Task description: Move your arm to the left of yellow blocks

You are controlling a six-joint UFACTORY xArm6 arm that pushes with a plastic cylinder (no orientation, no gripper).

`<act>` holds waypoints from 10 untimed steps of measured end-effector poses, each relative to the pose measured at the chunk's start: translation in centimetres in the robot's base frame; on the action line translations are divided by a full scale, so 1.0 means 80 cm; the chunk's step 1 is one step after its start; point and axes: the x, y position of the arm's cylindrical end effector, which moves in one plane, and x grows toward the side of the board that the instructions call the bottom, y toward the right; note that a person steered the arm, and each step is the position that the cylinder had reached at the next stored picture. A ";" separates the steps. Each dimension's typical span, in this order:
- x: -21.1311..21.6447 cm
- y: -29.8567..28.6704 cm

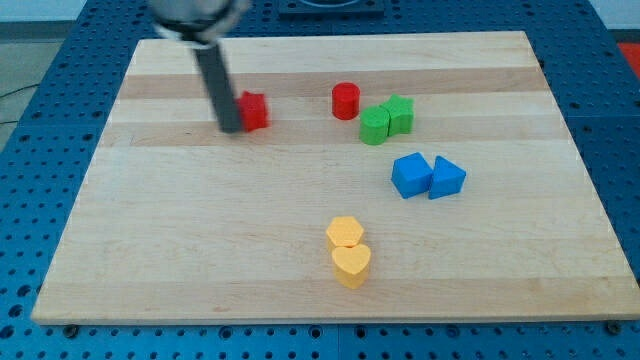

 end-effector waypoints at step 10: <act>-0.045 -0.005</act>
